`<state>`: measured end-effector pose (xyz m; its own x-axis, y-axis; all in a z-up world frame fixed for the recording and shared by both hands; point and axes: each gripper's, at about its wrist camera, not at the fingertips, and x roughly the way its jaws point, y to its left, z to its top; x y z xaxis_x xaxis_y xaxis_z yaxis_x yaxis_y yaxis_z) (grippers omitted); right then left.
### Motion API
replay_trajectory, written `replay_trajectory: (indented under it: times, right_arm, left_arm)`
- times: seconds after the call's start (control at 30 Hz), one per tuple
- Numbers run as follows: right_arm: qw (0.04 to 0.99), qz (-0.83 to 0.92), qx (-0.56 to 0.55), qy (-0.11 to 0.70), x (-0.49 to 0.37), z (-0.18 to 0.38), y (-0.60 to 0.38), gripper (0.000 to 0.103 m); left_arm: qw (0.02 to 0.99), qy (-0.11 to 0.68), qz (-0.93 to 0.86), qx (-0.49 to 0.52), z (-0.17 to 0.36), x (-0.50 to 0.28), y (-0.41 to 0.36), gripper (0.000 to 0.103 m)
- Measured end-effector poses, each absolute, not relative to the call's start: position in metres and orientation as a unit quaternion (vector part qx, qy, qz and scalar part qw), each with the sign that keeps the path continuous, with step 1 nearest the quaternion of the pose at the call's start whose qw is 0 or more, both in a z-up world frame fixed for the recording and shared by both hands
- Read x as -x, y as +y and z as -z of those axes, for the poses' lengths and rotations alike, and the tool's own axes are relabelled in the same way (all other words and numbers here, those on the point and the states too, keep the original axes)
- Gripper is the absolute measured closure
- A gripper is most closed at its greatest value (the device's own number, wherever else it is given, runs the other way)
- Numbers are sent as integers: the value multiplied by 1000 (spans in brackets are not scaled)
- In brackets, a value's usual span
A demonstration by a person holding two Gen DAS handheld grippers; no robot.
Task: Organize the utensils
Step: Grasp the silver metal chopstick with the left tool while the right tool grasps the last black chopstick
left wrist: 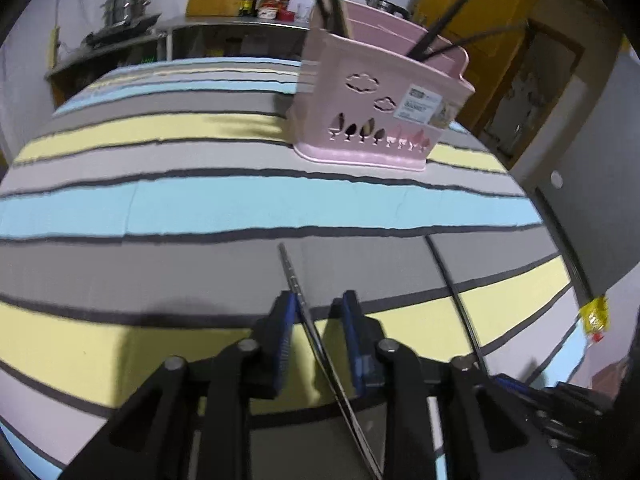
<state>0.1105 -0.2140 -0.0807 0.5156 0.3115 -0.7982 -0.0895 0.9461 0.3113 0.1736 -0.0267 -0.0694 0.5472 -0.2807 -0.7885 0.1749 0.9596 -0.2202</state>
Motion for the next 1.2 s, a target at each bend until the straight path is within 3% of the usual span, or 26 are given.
replay_trajectory:
  times: [0.03, 0.47, 0.63, 0.97, 1.07, 1.13, 1.2]
  right_arm:
    - [862, -113, -122, 478, -109, 80, -217, 97]
    - [863, -123, -124, 474, -154, 67, -219, 92]
    - [860, -123, -91, 487, -185, 71, -207, 92]
    - [854, -120, -47, 503, -215, 77, -192, 92]
    - [856, -114, -30, 504, -217, 77, -185, 95]
    - [856, -114, -26, 504, -220, 77, -183, 98]
    - [853, -120, -34, 507, -223, 75, -185, 98]
  left_arm:
    - [878, 458, 133, 46, 69, -175, -30, 94]
    - [874, 460, 158, 15, 62, -190, -17, 96]
    - [865, 474, 161, 33, 68, -197, -15, 85]
    - [870, 474, 137, 0, 70, -203, -28, 84]
    - [873, 470, 129, -10, 71, -203, -32, 88]
    - [874, 470, 124, -9, 70, -204, -31, 98]
    - [871, 476, 125, 0, 68, -207, -30, 98]
